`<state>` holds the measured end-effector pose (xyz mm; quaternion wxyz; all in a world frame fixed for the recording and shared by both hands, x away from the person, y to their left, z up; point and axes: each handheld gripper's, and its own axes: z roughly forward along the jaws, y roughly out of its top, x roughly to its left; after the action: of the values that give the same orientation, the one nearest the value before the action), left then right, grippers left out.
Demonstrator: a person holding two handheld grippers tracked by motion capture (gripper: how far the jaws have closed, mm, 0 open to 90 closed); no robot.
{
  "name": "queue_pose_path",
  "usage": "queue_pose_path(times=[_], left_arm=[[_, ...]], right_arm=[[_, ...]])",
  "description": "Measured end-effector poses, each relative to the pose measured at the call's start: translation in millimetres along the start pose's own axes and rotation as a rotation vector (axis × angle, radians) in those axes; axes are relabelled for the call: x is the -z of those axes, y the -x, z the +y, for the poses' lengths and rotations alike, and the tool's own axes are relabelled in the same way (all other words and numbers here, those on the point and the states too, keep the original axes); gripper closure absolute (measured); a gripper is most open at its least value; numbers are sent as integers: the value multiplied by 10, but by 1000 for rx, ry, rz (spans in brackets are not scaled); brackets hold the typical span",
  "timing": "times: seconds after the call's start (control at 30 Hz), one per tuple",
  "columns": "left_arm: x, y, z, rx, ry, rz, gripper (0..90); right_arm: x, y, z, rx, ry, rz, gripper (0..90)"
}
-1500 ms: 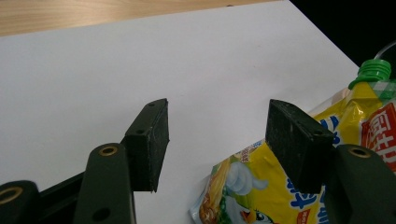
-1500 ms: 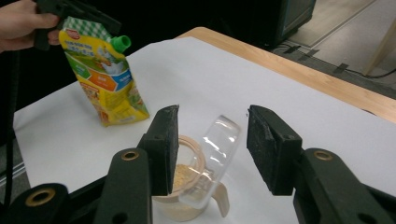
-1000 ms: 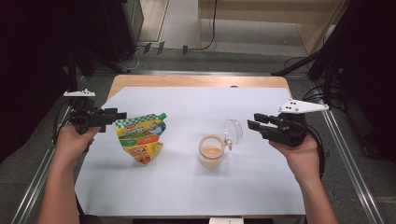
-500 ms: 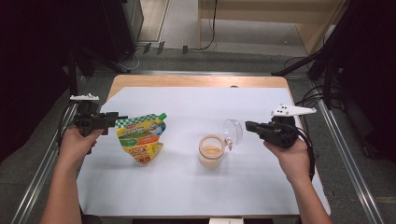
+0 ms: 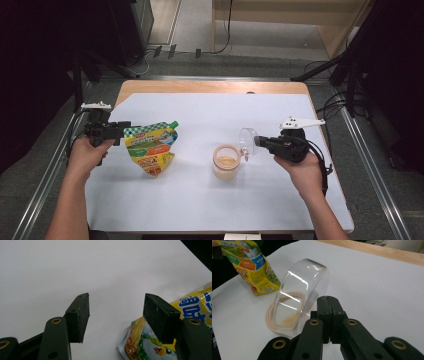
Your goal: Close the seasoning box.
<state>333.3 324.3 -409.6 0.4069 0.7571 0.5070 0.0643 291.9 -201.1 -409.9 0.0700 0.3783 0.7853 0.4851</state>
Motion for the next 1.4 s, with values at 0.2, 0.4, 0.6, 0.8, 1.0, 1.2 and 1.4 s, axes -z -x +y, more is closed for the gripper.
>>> queue_pose_path(times=[0.2,0.4,0.6,0.8,1.0,1.2,1.4], left_arm=[[-18,-8,-2,3,-10,4,384],[-37,-1,-8,4,-15,-1,381],[-39,12,-9,4,-14,-1,378],[-43,14,-10,5,-17,-7,365],[-34,14,-11,7,-9,-8,364],[-10,12,-9,17,4,-43,364],[3,25,-11,13,6,-38,365]], right_arm=[[-24,-19,-9,-5,-5,16,900],[-47,-98,11,18,-9,22,895],[-73,-165,24,33,-14,35,880],[-81,-183,25,44,-17,35,851],[-77,-135,10,60,-22,17,727],[-45,-7,-32,56,-4,-7,586],[-43,143,-115,62,-3,-41,499]])
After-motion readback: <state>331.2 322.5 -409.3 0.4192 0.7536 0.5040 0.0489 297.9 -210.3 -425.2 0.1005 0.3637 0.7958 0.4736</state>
